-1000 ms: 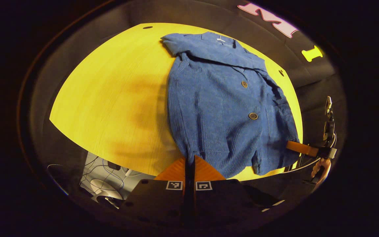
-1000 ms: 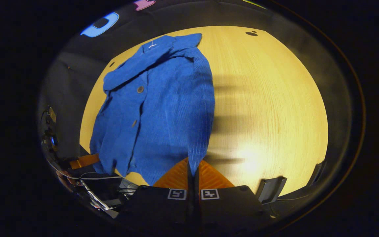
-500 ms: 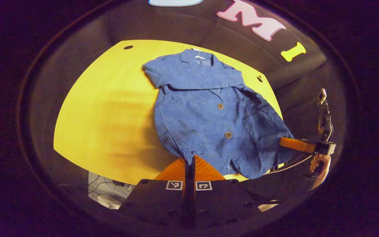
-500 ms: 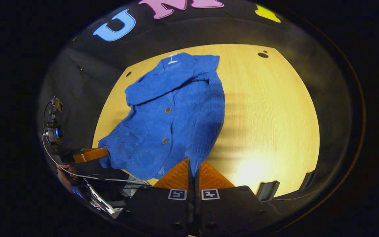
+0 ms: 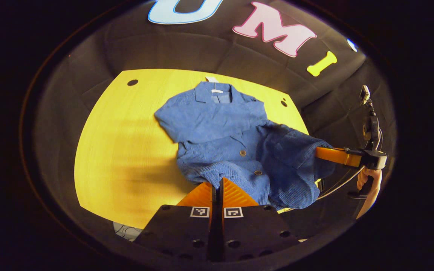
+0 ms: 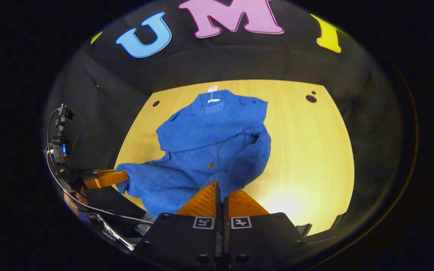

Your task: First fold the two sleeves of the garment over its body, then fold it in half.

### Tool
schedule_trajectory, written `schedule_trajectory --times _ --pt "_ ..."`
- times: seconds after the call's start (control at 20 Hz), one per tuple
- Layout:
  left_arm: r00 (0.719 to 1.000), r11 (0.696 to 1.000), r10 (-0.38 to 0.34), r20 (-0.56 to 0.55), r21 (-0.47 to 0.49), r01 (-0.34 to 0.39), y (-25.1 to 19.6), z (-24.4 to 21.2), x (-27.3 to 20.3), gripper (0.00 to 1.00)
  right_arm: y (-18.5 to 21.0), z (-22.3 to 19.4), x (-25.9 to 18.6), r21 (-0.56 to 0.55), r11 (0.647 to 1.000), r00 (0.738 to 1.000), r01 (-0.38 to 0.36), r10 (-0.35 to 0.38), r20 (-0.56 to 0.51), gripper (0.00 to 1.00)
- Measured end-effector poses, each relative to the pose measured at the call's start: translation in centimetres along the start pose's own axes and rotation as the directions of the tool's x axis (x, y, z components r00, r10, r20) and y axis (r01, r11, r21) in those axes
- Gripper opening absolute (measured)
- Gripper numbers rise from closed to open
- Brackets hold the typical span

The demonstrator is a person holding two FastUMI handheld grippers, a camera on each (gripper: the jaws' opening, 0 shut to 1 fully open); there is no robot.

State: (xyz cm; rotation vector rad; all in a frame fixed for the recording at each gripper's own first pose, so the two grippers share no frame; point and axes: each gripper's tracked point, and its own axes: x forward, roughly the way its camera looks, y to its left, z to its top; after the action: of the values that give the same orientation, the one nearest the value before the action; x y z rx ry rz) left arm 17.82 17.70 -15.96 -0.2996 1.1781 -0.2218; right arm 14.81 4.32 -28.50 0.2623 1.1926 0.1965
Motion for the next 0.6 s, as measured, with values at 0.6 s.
schedule_trajectory --times 0.6 --pt "0.998 0.967 0.057 -0.038 -0.247 -0.065 6.4 12.7 5.0 0.00 -4.1 16.9 12.8 0.045 0.999 1.000 0.018 -0.018 -0.002 0.01"
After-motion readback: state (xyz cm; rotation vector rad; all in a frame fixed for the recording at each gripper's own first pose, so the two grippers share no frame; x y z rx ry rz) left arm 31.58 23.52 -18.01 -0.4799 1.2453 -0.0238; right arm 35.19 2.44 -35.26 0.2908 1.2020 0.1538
